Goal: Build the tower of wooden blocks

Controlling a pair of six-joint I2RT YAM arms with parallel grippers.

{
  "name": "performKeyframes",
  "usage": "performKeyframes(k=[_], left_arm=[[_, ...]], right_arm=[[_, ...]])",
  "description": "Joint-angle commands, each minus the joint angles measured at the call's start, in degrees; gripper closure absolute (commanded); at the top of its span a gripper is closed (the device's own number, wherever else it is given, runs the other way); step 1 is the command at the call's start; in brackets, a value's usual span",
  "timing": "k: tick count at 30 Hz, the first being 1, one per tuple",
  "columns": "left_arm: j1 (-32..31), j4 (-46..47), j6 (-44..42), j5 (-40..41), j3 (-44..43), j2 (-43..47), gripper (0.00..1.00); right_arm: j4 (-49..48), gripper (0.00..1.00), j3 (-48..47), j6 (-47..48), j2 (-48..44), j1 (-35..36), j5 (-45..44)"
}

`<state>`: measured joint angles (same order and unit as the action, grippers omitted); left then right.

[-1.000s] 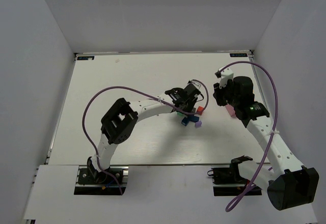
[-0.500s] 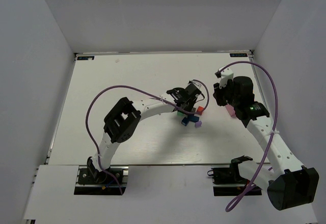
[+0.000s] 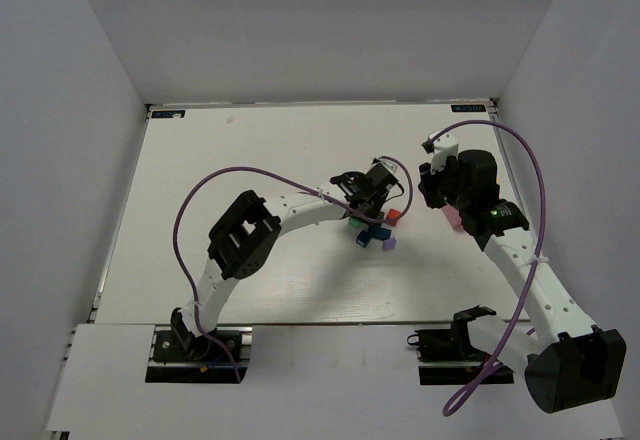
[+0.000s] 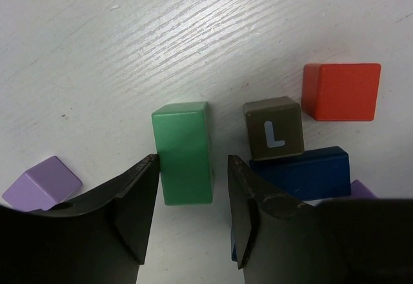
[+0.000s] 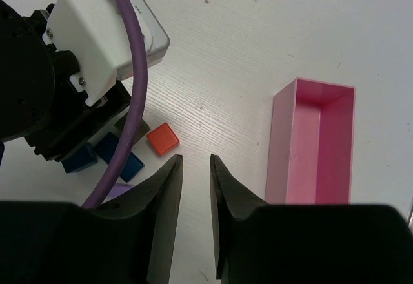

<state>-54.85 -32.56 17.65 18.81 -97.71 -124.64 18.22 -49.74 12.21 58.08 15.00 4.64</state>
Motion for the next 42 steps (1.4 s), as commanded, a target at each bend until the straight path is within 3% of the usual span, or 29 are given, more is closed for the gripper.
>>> performKeyframes(k=[1,21,33,42], left_arm=[[0.3,-0.3,0.5,0.3,-1.8,-0.3,0.43],[0.8,-0.3,1.5,3.3,-0.6,-0.3,0.42],[0.8,-0.3,1.5,1.7,-1.2,-0.8,0.51],[0.8,-1.4,-0.2,-0.2,-1.2,-0.8,0.71]], right_arm=[[-1.8,0.70,0.4,-0.4,-1.2,0.0,0.3],[-1.9,0.70,0.3,-0.3,-1.1,-0.2,0.4],[-1.9,0.70,0.3,-0.4,-1.3,-0.2,0.5],[-1.8,0.70,0.4,-0.4,-1.1,-0.3,0.5]])
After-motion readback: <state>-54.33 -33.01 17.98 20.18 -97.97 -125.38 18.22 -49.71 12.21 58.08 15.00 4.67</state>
